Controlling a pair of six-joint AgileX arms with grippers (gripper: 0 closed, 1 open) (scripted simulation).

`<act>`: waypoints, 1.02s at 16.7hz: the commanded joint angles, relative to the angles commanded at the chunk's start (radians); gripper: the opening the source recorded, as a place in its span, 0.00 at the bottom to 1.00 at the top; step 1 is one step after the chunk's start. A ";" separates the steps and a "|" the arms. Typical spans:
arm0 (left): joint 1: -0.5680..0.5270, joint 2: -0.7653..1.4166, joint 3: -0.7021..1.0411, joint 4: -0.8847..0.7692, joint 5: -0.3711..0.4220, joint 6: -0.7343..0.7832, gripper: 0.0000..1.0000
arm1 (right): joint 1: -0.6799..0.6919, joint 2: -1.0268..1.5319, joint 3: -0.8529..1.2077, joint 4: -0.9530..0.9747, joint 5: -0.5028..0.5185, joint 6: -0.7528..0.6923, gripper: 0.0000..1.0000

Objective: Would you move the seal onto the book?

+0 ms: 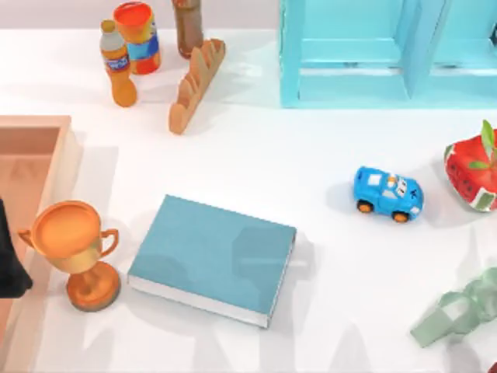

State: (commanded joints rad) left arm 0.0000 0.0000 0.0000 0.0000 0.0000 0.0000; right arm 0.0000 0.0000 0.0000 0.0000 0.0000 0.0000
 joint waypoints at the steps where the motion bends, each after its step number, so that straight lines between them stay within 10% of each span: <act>1: 0.000 0.000 0.000 0.000 0.000 0.000 1.00 | 0.000 0.000 0.000 0.000 0.000 0.000 1.00; 8: 0.027 0.157 0.152 -0.138 0.000 0.029 1.00 | 0.000 0.000 0.000 0.000 0.000 0.000 1.00; 17: 0.139 0.958 0.861 -0.719 -0.001 0.151 1.00 | 0.000 0.000 0.000 0.000 0.000 0.000 1.00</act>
State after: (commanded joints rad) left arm 0.1388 0.9577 0.8605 -0.7191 -0.0013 0.1513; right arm 0.0000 0.0000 0.0000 0.0000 0.0000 0.0000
